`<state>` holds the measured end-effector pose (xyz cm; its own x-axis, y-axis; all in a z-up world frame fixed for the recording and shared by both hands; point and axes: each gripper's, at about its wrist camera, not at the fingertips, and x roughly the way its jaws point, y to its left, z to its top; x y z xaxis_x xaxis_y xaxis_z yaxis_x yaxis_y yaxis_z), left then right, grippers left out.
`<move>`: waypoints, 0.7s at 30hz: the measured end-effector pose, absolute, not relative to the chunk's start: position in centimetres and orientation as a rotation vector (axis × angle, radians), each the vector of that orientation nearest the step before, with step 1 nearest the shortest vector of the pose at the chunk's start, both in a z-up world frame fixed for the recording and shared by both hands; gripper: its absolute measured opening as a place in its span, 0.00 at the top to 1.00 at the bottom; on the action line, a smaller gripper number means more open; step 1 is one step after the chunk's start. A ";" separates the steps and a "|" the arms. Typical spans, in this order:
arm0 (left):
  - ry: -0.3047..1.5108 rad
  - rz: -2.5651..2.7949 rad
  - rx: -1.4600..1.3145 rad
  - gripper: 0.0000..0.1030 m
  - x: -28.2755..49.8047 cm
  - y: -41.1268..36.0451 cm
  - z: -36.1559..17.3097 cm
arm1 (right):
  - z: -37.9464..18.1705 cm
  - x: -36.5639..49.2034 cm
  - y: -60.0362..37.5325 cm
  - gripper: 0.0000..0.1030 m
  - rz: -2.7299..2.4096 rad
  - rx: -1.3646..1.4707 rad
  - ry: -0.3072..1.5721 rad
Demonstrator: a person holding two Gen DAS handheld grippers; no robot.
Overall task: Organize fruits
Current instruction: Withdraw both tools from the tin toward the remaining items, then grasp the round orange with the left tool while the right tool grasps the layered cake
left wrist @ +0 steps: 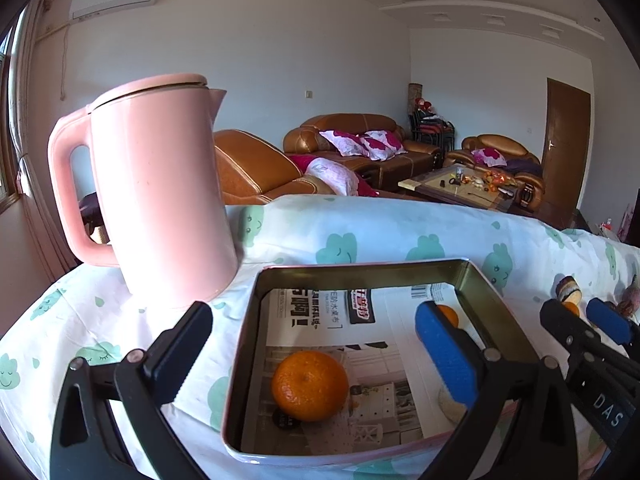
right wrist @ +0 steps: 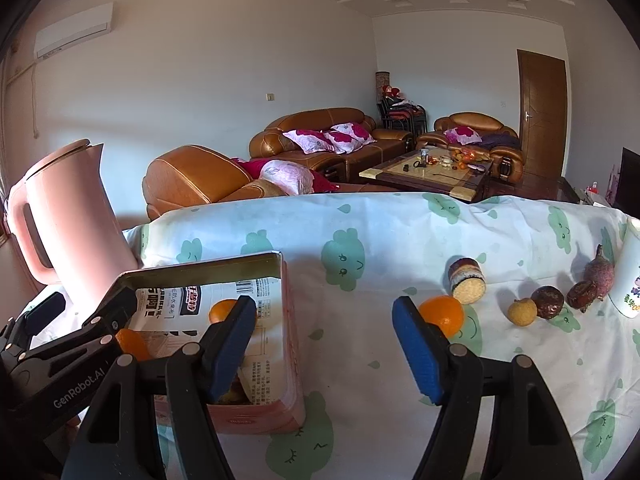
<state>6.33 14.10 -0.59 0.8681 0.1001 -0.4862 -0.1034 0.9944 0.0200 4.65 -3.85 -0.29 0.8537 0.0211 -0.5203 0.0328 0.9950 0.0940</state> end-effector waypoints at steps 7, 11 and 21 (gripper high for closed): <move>0.476 0.059 0.026 0.00 5.3 12.7 -0.3 | -0.4 3.7 -6.3 0.30 -0.039 0.107 0.562; 0.472 -0.008 0.034 0.00 4.5 11.6 -0.2 | -0.7 3.3 -8.3 0.30 -0.045 0.114 0.582; 0.477 -0.132 0.084 0.00 3.1 6.8 0.0 | -1.1 1.2 -16.8 0.30 -0.117 0.192 0.616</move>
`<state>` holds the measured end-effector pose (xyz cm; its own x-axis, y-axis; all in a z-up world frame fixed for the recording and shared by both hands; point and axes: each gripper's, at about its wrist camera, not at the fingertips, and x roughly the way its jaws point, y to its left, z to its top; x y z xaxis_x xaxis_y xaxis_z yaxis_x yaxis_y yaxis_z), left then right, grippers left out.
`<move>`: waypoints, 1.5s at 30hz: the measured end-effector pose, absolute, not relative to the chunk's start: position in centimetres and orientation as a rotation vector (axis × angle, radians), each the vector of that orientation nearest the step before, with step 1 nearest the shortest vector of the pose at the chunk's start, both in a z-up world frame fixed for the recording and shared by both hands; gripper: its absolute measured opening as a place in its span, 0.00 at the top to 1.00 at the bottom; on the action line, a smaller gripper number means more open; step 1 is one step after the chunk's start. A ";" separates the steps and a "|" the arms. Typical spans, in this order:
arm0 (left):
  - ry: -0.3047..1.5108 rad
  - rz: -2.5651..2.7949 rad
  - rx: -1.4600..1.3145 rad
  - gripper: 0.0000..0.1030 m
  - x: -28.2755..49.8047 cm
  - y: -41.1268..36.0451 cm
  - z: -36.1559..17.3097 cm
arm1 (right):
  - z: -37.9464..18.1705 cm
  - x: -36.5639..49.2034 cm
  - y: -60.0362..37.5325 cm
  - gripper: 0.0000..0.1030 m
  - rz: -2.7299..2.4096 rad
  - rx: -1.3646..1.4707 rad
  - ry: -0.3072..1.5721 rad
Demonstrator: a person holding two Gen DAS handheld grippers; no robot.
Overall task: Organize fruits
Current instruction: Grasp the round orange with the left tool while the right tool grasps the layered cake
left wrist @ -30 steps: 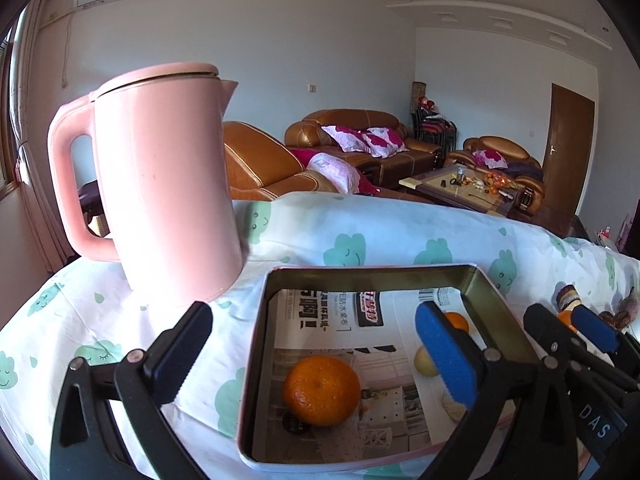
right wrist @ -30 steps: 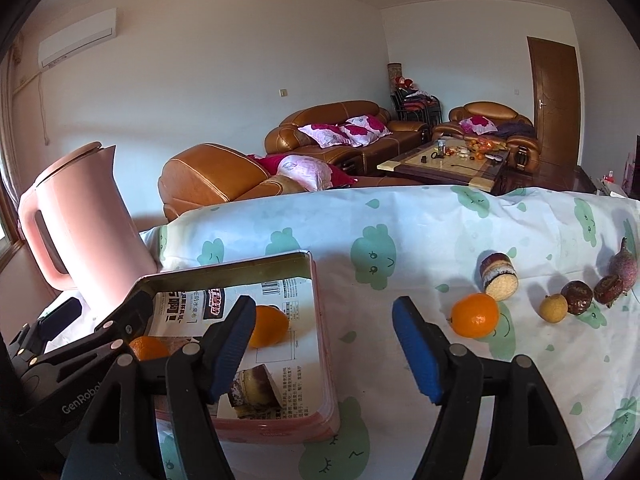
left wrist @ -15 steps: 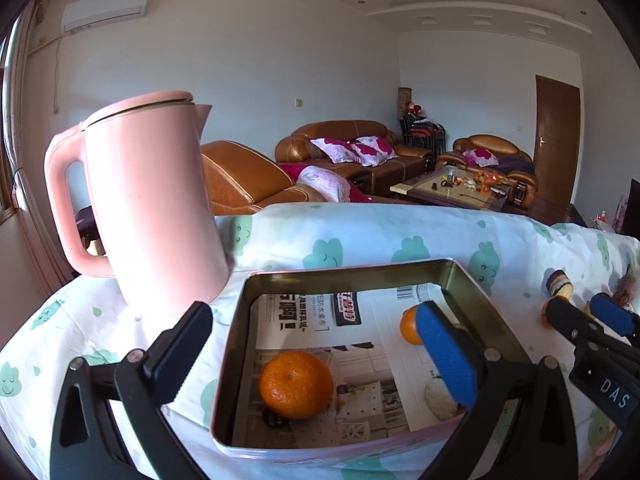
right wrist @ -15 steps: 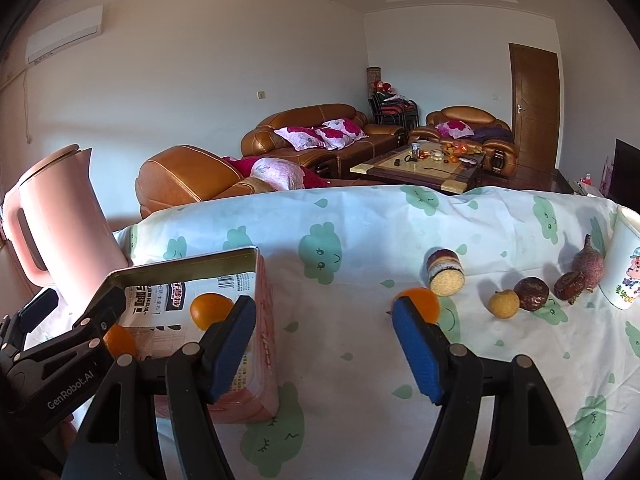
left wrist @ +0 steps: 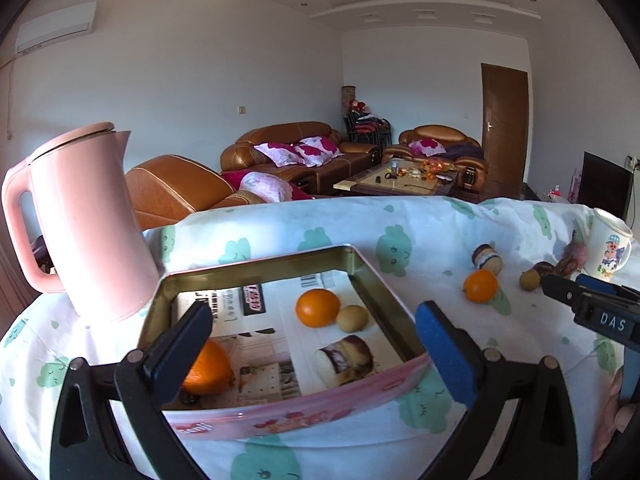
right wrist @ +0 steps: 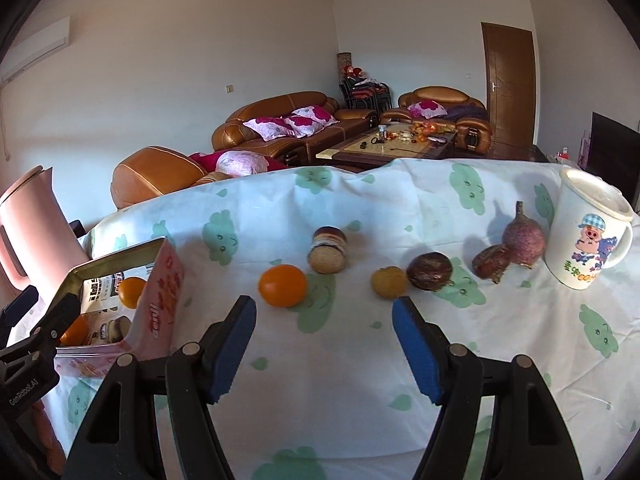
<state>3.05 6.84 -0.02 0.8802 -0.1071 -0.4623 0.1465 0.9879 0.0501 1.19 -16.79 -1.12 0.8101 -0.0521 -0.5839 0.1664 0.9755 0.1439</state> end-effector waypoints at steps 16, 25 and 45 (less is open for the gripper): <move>0.616 -0.263 0.209 0.05 6.7 -6.6 -0.8 | -0.5 0.3 -24.3 0.36 -0.222 0.273 0.607; 0.803 -0.228 0.224 0.35 12.1 -10.7 -4.0 | 0.4 -0.4 -27.1 0.37 -0.272 0.331 0.574; 0.678 -0.255 0.017 0.57 6.1 -5.6 0.2 | -1.6 2.3 -24.4 0.48 -0.067 0.318 0.671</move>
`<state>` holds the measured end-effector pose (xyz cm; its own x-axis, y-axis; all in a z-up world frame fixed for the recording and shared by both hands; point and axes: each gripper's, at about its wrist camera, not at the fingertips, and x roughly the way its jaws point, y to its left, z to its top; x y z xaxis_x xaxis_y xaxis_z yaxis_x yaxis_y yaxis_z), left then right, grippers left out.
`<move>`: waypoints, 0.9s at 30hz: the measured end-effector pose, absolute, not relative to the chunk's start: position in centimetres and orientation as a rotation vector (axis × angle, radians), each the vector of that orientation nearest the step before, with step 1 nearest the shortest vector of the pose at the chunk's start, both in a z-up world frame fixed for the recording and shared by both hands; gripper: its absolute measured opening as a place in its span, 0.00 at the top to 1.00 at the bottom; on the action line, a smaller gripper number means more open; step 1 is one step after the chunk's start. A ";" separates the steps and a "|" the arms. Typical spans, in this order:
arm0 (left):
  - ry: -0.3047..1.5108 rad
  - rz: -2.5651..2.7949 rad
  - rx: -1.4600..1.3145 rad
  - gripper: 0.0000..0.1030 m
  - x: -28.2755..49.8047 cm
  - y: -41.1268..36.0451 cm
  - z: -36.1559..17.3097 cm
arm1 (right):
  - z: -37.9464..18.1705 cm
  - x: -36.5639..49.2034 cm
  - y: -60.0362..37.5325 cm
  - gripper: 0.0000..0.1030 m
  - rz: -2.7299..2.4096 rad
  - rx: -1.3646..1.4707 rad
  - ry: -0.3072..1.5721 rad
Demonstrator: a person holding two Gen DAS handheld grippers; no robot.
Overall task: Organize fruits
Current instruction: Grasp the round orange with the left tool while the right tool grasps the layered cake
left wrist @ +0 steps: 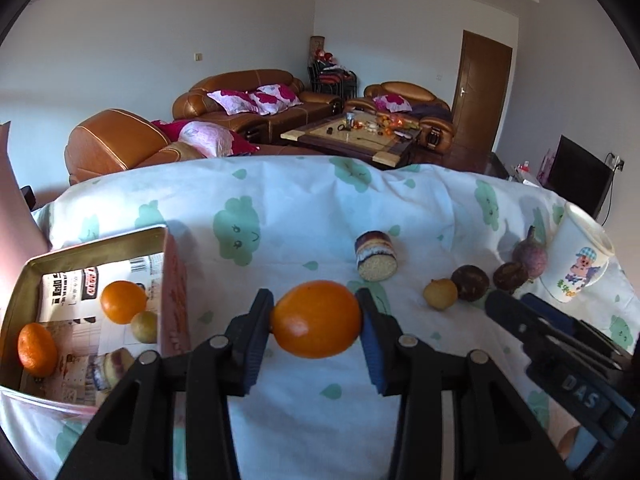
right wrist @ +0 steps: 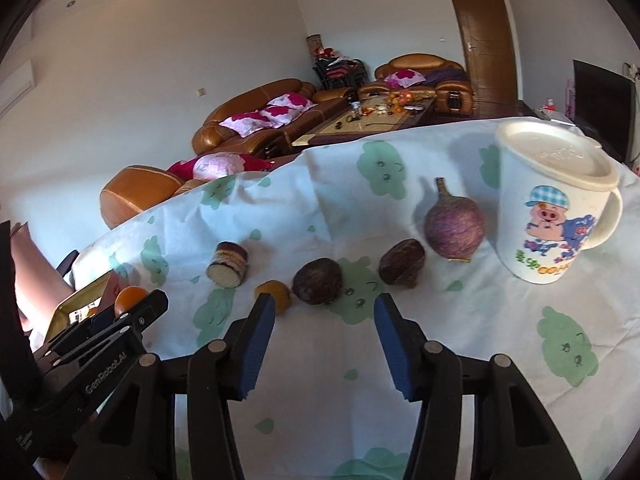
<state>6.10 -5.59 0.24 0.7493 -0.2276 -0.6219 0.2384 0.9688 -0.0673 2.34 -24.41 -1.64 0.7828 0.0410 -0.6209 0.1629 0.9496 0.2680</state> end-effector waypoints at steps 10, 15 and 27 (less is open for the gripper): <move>0.571 -0.173 -0.009 0.57 4.9 1.5 3.0 | -1.3 10.9 -18.6 0.44 -0.016 0.193 0.759; 0.580 -0.119 -0.026 0.57 6.1 4.0 2.8 | -3.6 14.5 -16.5 0.45 -0.068 0.078 0.843; 0.594 -0.088 -0.029 0.57 6.8 6.0 2.3 | -1.9 12.3 -13.0 0.65 -0.140 -0.079 0.752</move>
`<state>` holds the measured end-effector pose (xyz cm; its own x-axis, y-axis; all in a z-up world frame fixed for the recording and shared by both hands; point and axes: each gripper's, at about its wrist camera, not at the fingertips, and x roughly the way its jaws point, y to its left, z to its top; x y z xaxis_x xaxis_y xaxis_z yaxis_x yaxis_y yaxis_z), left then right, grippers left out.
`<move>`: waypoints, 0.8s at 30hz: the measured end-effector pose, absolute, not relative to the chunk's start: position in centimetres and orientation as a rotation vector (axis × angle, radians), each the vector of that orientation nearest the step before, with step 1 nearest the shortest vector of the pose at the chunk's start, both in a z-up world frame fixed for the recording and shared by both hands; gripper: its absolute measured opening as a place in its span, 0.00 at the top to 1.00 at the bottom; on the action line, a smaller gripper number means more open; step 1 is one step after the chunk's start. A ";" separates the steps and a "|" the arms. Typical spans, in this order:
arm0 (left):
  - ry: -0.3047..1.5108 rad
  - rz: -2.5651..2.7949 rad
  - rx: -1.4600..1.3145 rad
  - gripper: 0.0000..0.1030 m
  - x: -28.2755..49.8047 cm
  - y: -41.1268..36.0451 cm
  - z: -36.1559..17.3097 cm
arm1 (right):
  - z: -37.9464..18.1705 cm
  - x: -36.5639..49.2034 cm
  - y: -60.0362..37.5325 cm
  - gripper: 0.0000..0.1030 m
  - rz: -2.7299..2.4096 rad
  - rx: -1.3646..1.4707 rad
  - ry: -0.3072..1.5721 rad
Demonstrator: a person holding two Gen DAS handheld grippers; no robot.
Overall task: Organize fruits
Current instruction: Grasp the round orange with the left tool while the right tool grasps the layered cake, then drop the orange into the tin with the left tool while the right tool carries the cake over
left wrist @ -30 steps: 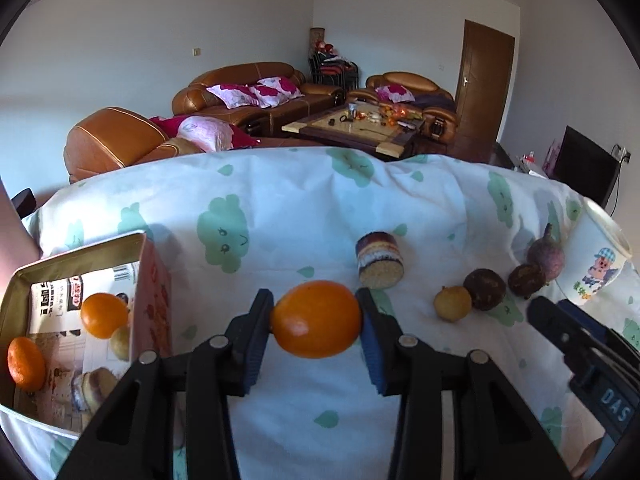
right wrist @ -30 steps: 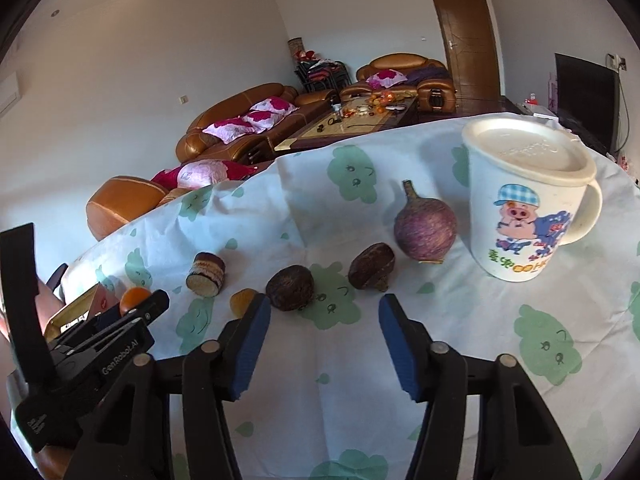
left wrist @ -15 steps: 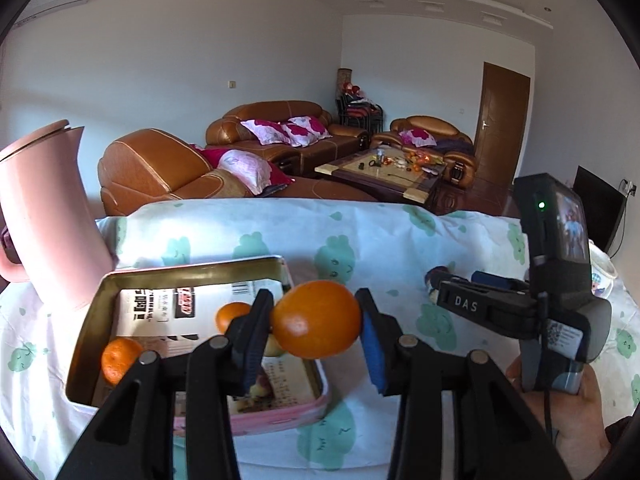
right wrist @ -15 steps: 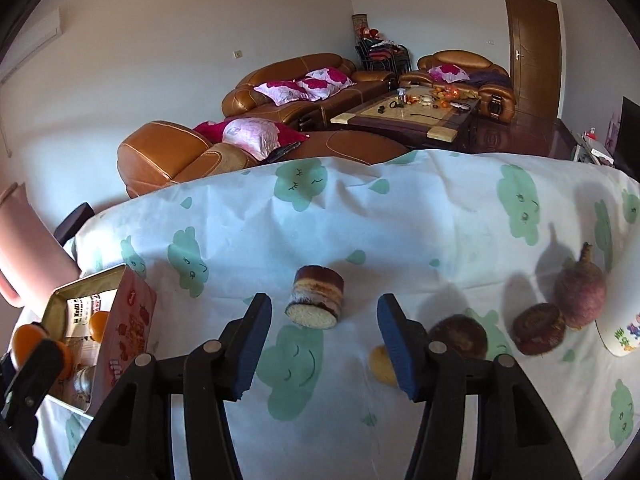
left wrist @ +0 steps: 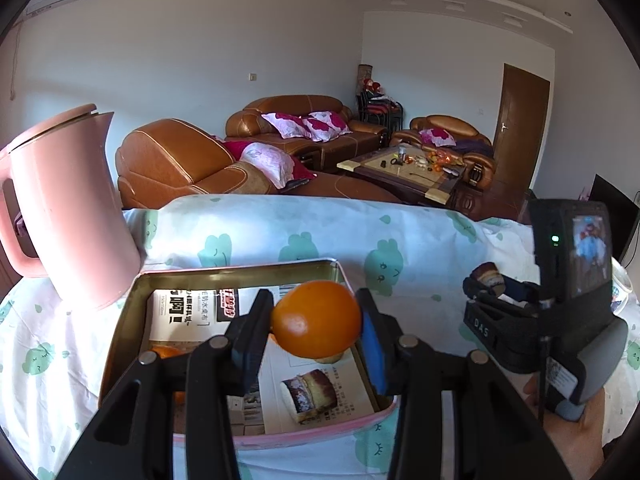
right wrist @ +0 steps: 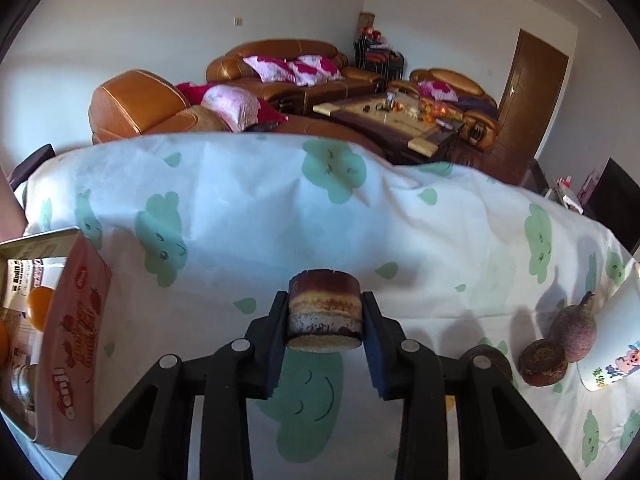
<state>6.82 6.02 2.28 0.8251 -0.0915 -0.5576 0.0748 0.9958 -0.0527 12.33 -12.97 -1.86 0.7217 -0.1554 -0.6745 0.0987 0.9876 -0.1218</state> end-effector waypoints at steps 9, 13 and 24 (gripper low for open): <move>0.562 -0.066 0.008 0.57 6.3 7.8 2.0 | 2.1 4.8 -8.7 0.65 -0.118 -0.055 0.527; 0.546 -0.060 0.035 0.57 5.6 9.0 1.7 | 2.4 3.1 -7.1 0.64 -0.082 -0.030 0.498; 0.556 0.007 0.000 0.57 6.4 13.3 1.3 | 2.6 2.4 -1.9 0.64 0.009 -0.074 0.492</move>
